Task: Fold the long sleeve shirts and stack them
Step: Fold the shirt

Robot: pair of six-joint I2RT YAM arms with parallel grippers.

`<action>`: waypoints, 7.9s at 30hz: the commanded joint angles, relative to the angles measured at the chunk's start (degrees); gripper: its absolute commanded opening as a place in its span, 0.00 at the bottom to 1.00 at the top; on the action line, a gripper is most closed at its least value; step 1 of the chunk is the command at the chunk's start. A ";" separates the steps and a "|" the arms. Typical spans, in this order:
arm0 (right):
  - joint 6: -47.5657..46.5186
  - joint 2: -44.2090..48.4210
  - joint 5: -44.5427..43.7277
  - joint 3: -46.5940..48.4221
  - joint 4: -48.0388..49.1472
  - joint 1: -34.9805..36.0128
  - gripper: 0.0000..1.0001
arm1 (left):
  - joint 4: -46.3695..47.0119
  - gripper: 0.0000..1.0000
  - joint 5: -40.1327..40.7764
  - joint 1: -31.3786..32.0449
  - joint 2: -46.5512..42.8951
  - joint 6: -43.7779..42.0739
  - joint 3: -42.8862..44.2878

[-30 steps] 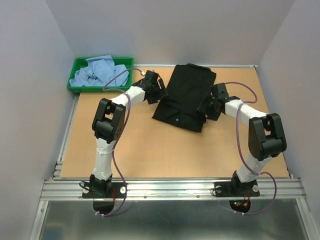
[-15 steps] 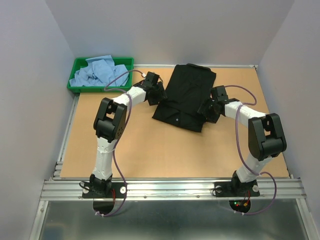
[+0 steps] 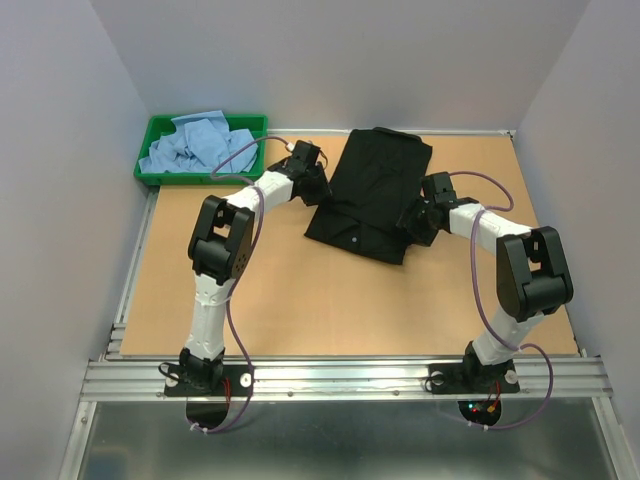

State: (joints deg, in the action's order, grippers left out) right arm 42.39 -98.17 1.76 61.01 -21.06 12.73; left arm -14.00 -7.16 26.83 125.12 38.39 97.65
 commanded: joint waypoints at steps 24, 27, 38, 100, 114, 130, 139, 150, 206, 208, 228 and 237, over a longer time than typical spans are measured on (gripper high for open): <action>-2.39 4.91 -3.78 2.44 1.37 -0.08 0.01 | 1.70 0.00 1.70 -0.02 -3.47 -2.44 2.37; -3.45 5.62 -5.97 4.90 1.20 -0.08 0.01 | 1.34 0.00 2.58 -0.46 -4.09 -2.80 4.13; -5.30 -1.23 -7.82 14.39 1.11 -0.78 0.01 | 3.71 0.00 3.20 -1.25 -0.49 -2.09 10.63; -8.46 -16.70 -10.02 21.60 4.01 -3.24 0.02 | 39.40 0.60 0.74 3.32 -19.23 -4.82 -31.03; -8.29 -18.20 -11.16 19.76 4.18 -3.33 0.02 | 38.79 0.59 0.56 1.47 -12.80 2.04 -35.07; -13.04 -12.57 -11.69 24.15 4.27 -3.42 0.04 | 33.77 0.73 0.13 2.87 -21.57 -1.38 -33.40; -12.60 -12.92 -11.52 25.73 4.36 -3.42 0.01 | 32.90 0.63 -0.14 9.29 -18.43 -6.93 -25.41; -12.68 -13.63 -12.22 25.03 4.71 -3.42 0.01 | 33.60 0.59 0.48 9.91 -5.34 -9.65 -15.66; -20.42 -20.57 10.29 28.45 14.64 -9.83 0.41 | 24.11 0.68 -1.28 9.91 -7.70 -8.86 -25.93; -21.12 -18.65 9.14 28.46 15.78 -9.74 0.43 | 24.02 0.69 -1.19 9.91 -7.87 -9.12 -26.10; -15.06 -0.88 21.45 0.87 17.81 4.75 0.48 | 20.33 0.69 -1.63 10.00 -15.87 -12.90 -35.68; -16.02 -6.32 13.99 4.44 20.27 6.87 0.48 | 20.42 0.70 -2.95 10.17 -16.49 -13.43 -37.97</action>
State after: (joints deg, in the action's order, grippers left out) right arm 27.07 -102.30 20.49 61.21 -4.16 20.10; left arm 13.45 -9.26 36.88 108.84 26.50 62.28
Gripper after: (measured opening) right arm 0.474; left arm 0.691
